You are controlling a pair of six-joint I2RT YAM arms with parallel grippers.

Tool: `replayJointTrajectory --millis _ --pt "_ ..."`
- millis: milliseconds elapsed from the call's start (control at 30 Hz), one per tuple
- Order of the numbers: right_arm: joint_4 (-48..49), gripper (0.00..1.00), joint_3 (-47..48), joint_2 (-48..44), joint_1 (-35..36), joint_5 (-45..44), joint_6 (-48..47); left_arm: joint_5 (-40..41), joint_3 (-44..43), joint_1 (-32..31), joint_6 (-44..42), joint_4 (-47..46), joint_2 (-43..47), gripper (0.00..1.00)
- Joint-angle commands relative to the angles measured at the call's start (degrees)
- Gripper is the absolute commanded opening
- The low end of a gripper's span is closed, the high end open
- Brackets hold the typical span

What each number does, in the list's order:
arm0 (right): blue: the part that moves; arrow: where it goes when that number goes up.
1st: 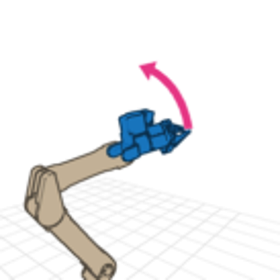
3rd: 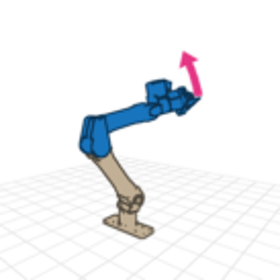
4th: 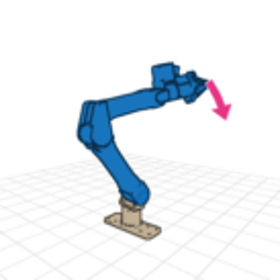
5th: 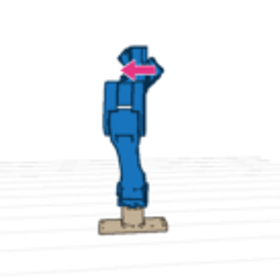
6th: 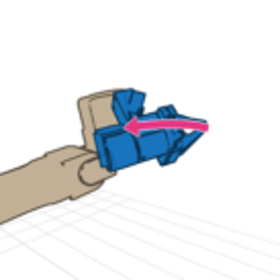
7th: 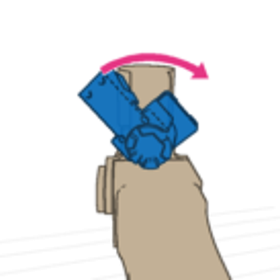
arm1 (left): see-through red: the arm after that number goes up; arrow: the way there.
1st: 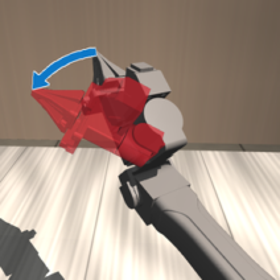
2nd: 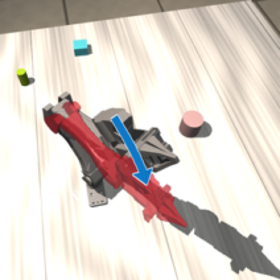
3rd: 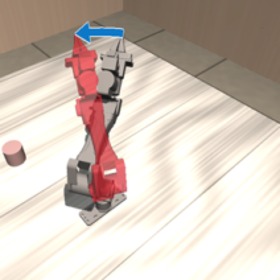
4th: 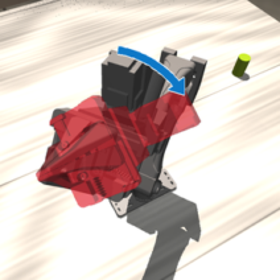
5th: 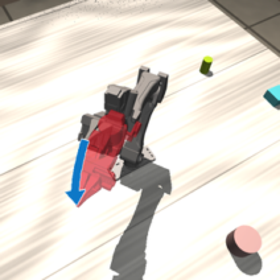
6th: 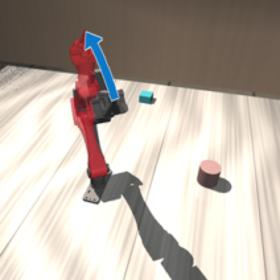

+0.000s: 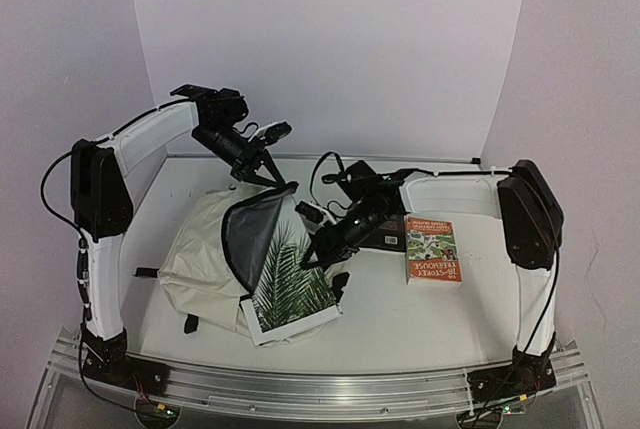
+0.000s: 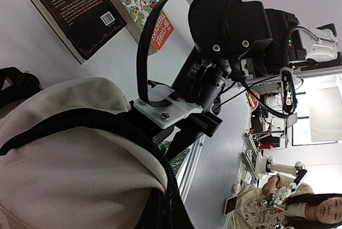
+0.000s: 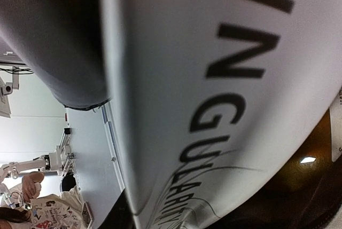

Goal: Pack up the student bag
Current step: Place the book in the student bag.

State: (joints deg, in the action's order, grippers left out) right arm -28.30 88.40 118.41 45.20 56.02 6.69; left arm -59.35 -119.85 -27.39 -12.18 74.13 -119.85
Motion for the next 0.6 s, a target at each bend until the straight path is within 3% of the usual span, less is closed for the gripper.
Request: replayJointTrajectory --millis 0,200,333,567 --pt "11.6 0.32 1.14 0.44 4.33 -4.61 0.93 -8.21 -0.14 -1.66 -0.77 -10.19 3.39 0.0" --pt "25.38 0.34 -5.72 -1.49 1.41 -12.01 11.73 -4.71 4.37 -1.7 0.1 -11.53 5.92 0.0" --pt "37.21 0.49 -12.55 -4.42 -2.22 -14.34 19.42 -1.38 9.94 -1.6 2.38 -14.91 9.29 0.0" --pt "39.03 0.62 -16.41 -9.12 -2.54 -16.98 21.39 5.99 23.03 -0.02 12.23 -29.3 15.67 0.0"
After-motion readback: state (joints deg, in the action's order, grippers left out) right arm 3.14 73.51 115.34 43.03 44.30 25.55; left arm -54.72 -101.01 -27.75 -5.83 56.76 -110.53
